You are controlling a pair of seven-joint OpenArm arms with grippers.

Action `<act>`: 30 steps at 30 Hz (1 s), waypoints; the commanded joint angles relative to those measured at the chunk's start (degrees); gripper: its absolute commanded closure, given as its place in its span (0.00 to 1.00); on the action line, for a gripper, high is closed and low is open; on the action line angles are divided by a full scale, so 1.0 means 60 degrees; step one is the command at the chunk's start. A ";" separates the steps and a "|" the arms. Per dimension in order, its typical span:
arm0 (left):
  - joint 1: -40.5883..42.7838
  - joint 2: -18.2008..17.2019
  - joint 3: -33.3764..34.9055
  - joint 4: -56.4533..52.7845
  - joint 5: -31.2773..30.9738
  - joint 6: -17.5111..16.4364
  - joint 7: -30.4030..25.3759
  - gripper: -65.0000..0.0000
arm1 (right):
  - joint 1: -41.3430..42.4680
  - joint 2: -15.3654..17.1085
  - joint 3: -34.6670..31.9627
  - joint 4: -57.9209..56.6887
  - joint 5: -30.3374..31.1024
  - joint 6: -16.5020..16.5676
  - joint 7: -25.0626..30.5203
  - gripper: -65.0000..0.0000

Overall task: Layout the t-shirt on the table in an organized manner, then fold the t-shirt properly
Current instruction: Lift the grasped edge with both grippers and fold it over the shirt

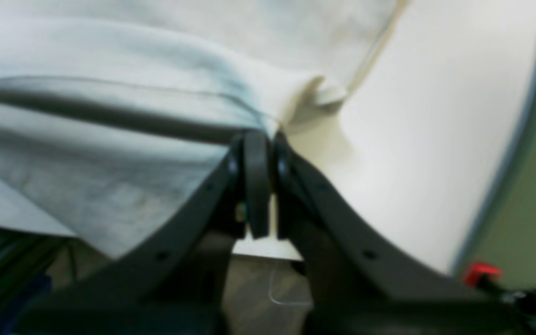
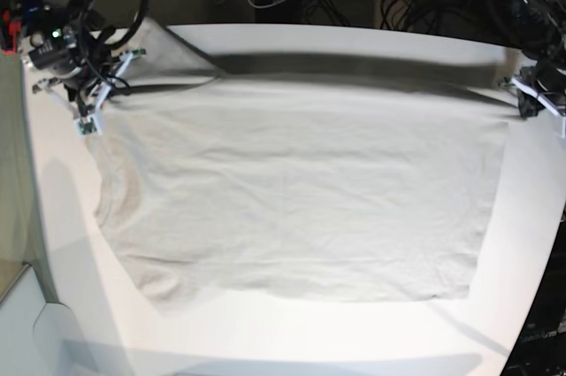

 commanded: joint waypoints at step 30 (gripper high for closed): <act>0.0007 0.0055 -0.0039 0.0041 -0.0014 0.0031 -0.0235 1.00 | 0.0129 0.0544 -0.0867 0.0051 -0.0145 0.0108 -0.0191 0.99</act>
